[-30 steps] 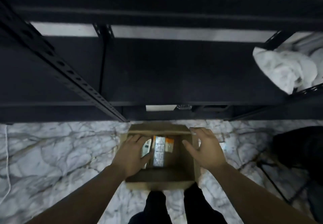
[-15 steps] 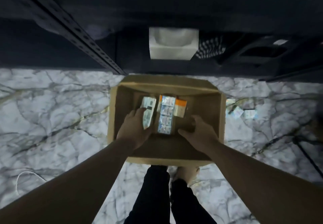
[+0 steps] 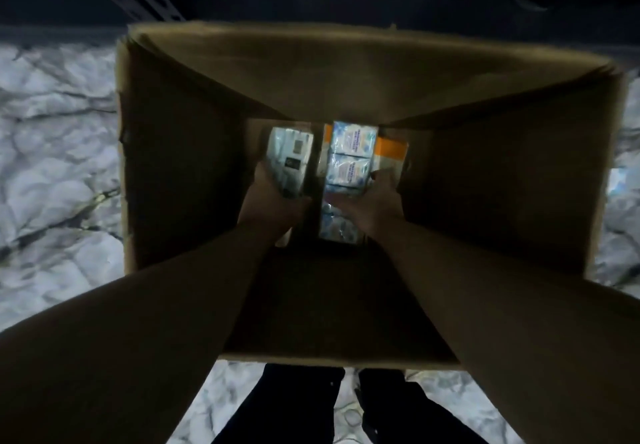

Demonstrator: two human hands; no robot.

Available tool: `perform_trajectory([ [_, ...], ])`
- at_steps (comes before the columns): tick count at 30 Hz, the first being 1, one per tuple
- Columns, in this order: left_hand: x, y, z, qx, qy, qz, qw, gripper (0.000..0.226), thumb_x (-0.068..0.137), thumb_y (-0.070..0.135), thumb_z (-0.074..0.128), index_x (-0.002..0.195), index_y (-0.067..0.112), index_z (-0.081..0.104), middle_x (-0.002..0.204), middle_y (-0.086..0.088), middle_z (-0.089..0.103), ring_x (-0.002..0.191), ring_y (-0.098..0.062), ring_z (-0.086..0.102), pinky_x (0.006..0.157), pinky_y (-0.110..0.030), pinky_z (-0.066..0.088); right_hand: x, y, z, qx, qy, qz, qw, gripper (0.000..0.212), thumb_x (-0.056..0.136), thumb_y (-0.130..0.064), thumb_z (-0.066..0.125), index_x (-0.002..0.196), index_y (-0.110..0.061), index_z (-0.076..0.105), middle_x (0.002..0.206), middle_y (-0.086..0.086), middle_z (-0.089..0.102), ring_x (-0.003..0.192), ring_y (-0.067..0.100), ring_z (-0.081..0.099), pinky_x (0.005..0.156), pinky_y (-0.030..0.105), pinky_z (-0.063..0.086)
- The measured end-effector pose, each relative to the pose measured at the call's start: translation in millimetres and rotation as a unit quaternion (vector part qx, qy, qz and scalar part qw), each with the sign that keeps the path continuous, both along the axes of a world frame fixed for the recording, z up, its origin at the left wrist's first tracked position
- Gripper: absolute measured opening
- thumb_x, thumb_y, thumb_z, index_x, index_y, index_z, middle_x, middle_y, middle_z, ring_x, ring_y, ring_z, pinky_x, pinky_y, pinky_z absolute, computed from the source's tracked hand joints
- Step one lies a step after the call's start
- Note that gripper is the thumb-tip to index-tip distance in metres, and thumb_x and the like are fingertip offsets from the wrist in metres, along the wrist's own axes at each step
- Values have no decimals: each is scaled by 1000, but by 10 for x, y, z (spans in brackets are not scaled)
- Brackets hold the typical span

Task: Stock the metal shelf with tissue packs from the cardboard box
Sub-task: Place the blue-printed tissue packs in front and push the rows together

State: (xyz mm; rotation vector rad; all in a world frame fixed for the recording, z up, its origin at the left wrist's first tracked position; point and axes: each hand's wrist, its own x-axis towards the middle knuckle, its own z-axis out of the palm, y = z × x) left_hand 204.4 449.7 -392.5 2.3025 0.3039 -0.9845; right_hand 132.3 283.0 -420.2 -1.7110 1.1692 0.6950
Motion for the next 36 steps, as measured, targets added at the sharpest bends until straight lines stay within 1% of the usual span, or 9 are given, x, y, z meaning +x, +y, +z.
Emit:
perform_trajectory([
  [2, -2, -27, -75, -11, -7, 32, 999, 90, 80, 15, 89, 152, 15, 35, 151, -8, 52, 141, -25, 49, 101, -29, 39, 43, 78, -84, -10, -9, -23, 1000, 104, 69, -41, 96, 148, -18, 33, 141, 5, 59, 127, 28, 60, 74, 23, 45],
  [5, -3, -38, -51, -9, -13, 39, 999, 84, 81, 10, 87, 149, 14, 38, 149, -7, 54, 139, -24, 50, 96, -26, 38, 91, 137, -57, -40, -18, -18, 999, 99, 71, -41, 94, 147, -16, 35, 141, 6, 59, 128, 30, 59, 87, 33, 52],
  [12, -7, 57, 633, 11, -21, 56, 998, 88, 77, 32, 90, 147, 18, 40, 143, -8, 59, 130, -31, 58, 97, -39, 51, -41, -35, 640, -50, -11, -10, 999, 83, 71, -43, 89, 139, -20, 47, 129, 4, 66, 113, 27, 66, 83, 31, 52],
  [17, -91, 91, 1525, 3, -48, 38, 998, 81, 70, 35, 90, 138, 20, 48, 131, -7, 66, 119, -30, 64, 90, -35, 52, -246, -213, 1673, -39, -34, -12, 999, 55, 73, -34, 89, 108, -20, 50, 94, -8, 59, 75, 9, 55, 54, 16, 42],
  [19, -136, 77, 1969, -10, -58, 34, 998, 81, 70, 36, 89, 137, 24, 47, 129, 0, 66, 114, -24, 65, 89, -37, 54, -328, -275, 2142, -36, -57, -8, 998, 51, 74, -31, 89, 105, -19, 50, 89, -12, 58, 74, 3, 59, 47, 12, 40],
  [25, -276, -38, 3527, -82, -98, 49, 991, 80, 68, 29, 90, 135, 32, 47, 117, 17, 63, 105, -9, 64, 78, -28, 53, -435, -404, 3694, -27, -136, -37, 990, 53, 77, -20, 89, 113, -22, 50, 96, -9, 67, 71, -4, 68, 49, 12, 48],
  [30, -369, -137, 4865, -162, -130, 66, 976, 78, 60, 46, 87, 128, 42, 48, 118, 20, 68, 103, 2, 67, 81, -37, 62, -482, -541, 4979, 8, -234, -51, 971, 56, 80, -20, 89, 110, -45, 50, 105, -20, 69, 81, -10, 69, 59, 13, 55],
  [34, -406, -231, 5667, -252, -128, 76, 956, 68, 76, 0, 88, 111, 41, 48, 102, 14, 72, 93, 7, 70, 72, -18, 58, -524, -702, 5754, 30, -291, -54, 955, 59, 80, -22, 89, 120, -44, 52, 114, -18, 70, 94, 2, 73, 75, 30, 63],
  [36, -427, -267, 5987, -289, -88, 74, 950, 58, 79, -4, 84, 112, 36, 57, 103, 17, 76, 93, -1, 74, 76, -26, 62, -552, -775, 6094, 36, -321, -46, 945, 58, 82, -19, 87, 123, -42, 52, 113, -18, 70, 92, -1, 72, 72, 27, 62],
])
